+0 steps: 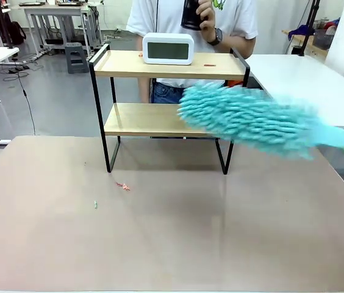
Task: Clean the shelf.
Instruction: Clean the specific tier of the Shelf with the Duster once objects are removed, then clean the remaining tier of the Shelf with the Duster once objects are removed.
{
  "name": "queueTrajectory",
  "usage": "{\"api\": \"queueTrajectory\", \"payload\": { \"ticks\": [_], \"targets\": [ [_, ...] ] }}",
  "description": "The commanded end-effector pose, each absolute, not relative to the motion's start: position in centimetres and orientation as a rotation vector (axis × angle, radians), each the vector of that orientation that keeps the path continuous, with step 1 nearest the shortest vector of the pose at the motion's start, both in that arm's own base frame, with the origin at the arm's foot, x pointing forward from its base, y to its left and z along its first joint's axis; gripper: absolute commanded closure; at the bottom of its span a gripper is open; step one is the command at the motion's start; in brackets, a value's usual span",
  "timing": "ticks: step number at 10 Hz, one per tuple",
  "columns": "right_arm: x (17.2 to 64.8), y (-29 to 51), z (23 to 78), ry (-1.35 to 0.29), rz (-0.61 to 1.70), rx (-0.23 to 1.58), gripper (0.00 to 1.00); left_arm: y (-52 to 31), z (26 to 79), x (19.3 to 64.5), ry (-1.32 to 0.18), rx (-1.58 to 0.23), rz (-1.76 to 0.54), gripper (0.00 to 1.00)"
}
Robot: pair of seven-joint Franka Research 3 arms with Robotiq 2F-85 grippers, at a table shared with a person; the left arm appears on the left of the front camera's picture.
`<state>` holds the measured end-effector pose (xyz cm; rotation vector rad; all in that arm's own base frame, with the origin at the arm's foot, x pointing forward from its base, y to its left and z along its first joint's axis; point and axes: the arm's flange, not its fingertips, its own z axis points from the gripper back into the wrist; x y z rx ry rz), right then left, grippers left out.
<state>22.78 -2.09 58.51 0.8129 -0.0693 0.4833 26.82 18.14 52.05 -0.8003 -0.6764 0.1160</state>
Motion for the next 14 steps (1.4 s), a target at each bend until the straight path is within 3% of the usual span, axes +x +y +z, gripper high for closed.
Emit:
{"api": "queueTrajectory", "payload": {
  "ticks": [1, 3, 4, 5, 14],
  "targets": [
    [16.8, -7.6, 56.5, -0.169, 0.199, 0.831, 0.88, 18.1, 51.9, 26.9, -0.691, -0.815, 0.101, 0.00],
    [15.9, -9.2, 53.2, -0.204, -0.051, 0.887, 0.88, 18.1, 51.9, 26.9, -0.691, -0.815, 0.101, 0.00],
    [18.3, -9.1, 51.8, -0.187, -0.212, 0.875, 0.88, 18.1, 51.9, 26.9, -0.691, -0.815, 0.101, 0.00],
    [14.2, -10.3, 55.0, -0.178, 0.081, 0.856, 0.88, 18.1, 51.9, 26.9, -0.691, -0.815, 0.101, 0.00],
    [14.2, -10.3, 55.0, -0.178, 0.081, 0.856, 0.88, 18.1, 51.9, 26.9, -0.691, -0.815, 0.101, 0.00]
  ]
}}
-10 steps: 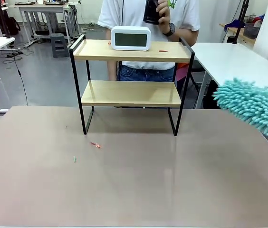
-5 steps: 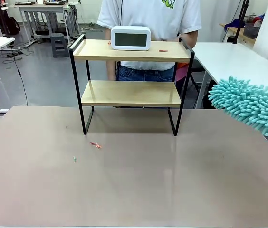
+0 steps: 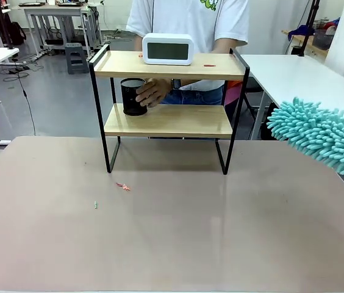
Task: Clean the shelf.
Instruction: Clean the remaining tier of the Shelf with the Duster once objects are removed.
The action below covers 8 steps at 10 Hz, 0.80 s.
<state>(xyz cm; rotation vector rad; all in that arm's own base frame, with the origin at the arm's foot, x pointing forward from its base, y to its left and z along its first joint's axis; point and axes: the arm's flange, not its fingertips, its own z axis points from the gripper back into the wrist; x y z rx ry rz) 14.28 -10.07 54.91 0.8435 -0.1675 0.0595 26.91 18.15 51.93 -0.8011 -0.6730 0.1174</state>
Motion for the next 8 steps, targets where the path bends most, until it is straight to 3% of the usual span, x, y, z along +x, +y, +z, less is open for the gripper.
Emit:
{"api": "queueTrajectory", "payload": {
  "ticks": [1, 8],
  "targets": [
    [14.18, -10.25, 55.01, -0.178, 0.081, 0.856, 0.88, 18.13, 51.93, 26.95, -0.691, -0.815, 0.101, 0.00],
    [14.18, -10.25, 55.01, -0.178, 0.081, 0.856, 0.88, 18.13, 51.93, 26.95, -0.691, -0.815, 0.101, 0.00]
  ]
}}
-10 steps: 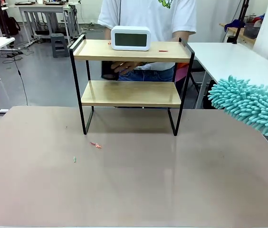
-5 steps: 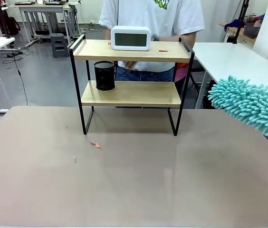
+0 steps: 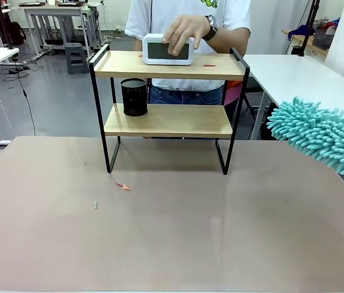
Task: Clean the shelf.
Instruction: Clean the remaining tier of the Shelf with the Duster once objects are removed.
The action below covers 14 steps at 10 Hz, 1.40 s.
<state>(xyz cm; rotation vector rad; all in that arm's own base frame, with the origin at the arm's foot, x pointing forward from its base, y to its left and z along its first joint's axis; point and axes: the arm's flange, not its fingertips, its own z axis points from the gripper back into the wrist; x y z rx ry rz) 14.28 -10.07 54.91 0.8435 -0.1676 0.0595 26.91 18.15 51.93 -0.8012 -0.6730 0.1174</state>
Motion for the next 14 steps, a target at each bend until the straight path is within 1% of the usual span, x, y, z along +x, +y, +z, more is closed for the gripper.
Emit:
{"api": "queueTrajectory", "payload": {
  "ticks": [1, 4, 6, 7, 8, 9, 11, 12, 13, 14],
  "targets": [
    [14.2, -10.3, 55.0, -0.178, 0.081, 0.856, 0.88, 18.1, 51.9, 26.9, -0.691, -0.815, 0.101, 0.00],
    [14.3, -10.1, 54.9, -0.168, 0.059, 0.843, 0.88, 18.1, 51.9, 26.9, -0.691, -0.815, 0.101, 0.00],
    [16.5, -5.6, 63.2, -0.376, 0.084, 0.735, 0.88, 18.1, 51.9, 26.9, -0.691, -0.815, 0.101, 0.00],
    [18.1, -2.7, 66.0, -0.419, 0.003, 0.637, 0.88, 18.1, 51.9, 26.9, -0.691, -0.815, 0.101, 0.00],
    [20.4, 0.8, 67.8, -0.445, 0.008, 0.575, 0.88, 18.1, 51.9, 26.9, -0.691, -0.815, 0.101, 0.00],
    [22.4, 3.7, 68.5, -0.451, 0.002, 0.537, 0.88, 18.1, 51.9, 26.9, -0.691, -0.815, 0.101, 0.00],
    [25.1, 8.5, 69.7, -0.548, -0.008, 0.476, 0.88, 18.1, 51.9, 26.9, -0.691, -0.815, 0.101, 0.00],
    [24.8, 9.2, 69.6, -0.543, -0.017, 0.446, 0.88, 18.1, 51.9, 26.9, -0.691, -0.815, 0.101, 0.00],
    [23.5, 8.5, 69.5, -0.532, 0.038, 0.492, 0.88, 18.1, 51.9, 26.9, -0.691, -0.815, 0.101, 0.00],
    [23.5, 8.5, 69.5, -0.532, 0.038, 0.492, 0.88, 18.1, 51.9, 26.9, -0.691, -0.815, 0.101, 0.00]
  ]
}}
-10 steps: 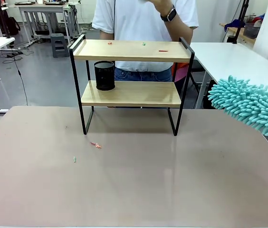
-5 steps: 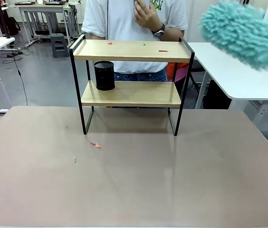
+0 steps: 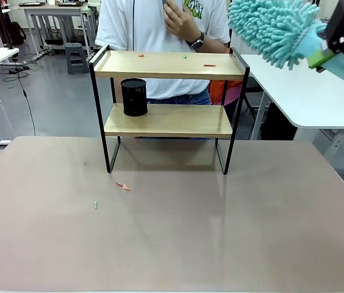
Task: Clean the shelf.
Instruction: Clean the remaining tier of the Shelf with the Duster once objects are removed.
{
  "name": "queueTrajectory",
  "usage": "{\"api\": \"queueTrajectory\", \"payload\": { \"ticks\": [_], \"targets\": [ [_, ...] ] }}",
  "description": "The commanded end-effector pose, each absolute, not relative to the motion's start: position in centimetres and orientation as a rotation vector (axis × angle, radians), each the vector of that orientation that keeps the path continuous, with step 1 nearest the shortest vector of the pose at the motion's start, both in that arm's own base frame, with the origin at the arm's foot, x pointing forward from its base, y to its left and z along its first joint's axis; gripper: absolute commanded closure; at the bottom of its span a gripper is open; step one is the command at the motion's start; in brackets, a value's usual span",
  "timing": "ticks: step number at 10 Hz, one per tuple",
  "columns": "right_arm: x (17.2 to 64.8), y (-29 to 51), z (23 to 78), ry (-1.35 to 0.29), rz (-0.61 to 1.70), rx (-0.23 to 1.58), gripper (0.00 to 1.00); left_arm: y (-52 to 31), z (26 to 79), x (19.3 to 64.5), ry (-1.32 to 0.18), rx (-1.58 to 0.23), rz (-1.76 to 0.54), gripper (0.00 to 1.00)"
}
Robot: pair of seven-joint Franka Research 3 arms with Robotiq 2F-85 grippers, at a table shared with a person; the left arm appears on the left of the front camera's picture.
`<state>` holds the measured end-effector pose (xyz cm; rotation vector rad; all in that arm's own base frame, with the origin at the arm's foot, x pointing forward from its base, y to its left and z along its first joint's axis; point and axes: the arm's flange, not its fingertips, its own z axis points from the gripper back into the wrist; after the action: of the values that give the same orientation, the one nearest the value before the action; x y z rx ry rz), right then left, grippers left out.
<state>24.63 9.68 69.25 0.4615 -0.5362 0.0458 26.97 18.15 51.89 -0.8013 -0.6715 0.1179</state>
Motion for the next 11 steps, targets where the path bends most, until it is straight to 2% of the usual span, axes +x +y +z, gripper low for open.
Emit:
{"api": "queueTrajectory", "payload": {
  "ticks": [1, 2, 3, 4, 8, 11],
  "targets": [
    [23.5, 8.5, 69.5, -0.532, 0.038, 0.492, 0.88, 18.1, 51.9, 26.9, -0.691, -0.815, 0.101, 0.00],
    [24.6, 9.7, 69.2, -0.536, 0.046, 0.462, 0.88, 18.1, 51.9, 26.9, -0.691, -0.815, 0.101, 0.00],
    [25.6, 9.9, 69.7, -0.549, -0.042, 0.369, 0.88, 18.1, 51.9, 26.9, -0.691, -0.815, 0.101, 0.00],
    [28.2, 11.7, 70.8, -0.558, -0.032, 0.334, 0.88, 18.1, 51.9, 26.9, -0.691, -0.815, 0.101, 0.00],
    [36.5, 16.6, 71.5, -0.500, -0.146, 0.288, 0.88, 18.1, 51.9, 26.9, -0.691, -0.815, 0.101, 0.00],
    [39.5, 19.8, 69.6, -0.473, -0.146, 0.289, 0.88, 18.1, 51.9, 26.9, -0.691, -0.815, 0.101, 0.00]
  ]
}}
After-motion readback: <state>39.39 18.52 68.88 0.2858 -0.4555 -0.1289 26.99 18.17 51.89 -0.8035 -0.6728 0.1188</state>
